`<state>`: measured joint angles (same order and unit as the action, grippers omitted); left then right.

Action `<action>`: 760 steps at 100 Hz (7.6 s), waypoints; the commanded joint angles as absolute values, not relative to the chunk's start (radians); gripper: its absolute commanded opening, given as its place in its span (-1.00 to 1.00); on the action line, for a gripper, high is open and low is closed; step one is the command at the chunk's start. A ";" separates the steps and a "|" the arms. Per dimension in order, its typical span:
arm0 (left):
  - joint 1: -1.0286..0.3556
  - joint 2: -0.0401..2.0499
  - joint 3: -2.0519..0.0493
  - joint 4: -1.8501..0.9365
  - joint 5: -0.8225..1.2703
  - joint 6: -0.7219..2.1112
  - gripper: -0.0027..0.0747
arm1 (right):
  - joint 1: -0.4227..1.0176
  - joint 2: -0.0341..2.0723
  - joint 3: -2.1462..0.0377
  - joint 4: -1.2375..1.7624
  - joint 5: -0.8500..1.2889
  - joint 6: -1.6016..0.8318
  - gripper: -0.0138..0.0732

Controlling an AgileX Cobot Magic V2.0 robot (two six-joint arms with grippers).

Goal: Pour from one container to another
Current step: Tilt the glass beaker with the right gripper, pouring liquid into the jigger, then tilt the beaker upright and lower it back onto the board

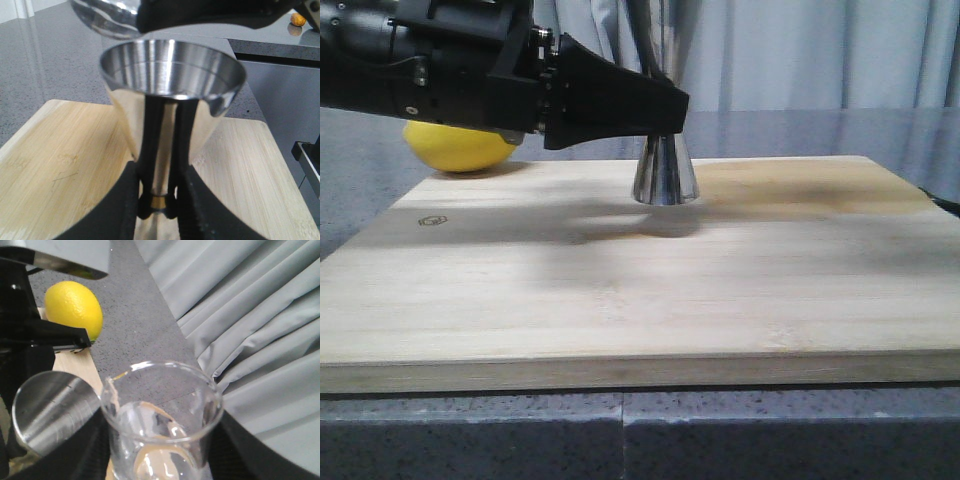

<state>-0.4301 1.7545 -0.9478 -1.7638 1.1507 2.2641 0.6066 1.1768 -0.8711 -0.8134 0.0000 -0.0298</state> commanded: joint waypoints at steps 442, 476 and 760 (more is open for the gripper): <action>-0.441 1.714 -0.977 -1.823 1.268 2.252 -0.91 | 0.608 1.147 -0.909 -1.504 0.000 -0.033 -0.23; -0.441 1.714 -0.977 -1.823 1.268 2.252 -0.91 | 0.608 1.147 -0.909 -1.531 0.000 -0.033 -0.23; -0.441 1.714 -0.977 -1.823 1.268 2.252 -0.91 | 0.486 1.149 -0.909 -1.584 0.083 1.016 -0.23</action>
<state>-0.4301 1.7545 -0.9478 -1.7608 1.1507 2.2587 0.5306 1.1768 -0.8711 -1.5806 0.0784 0.9359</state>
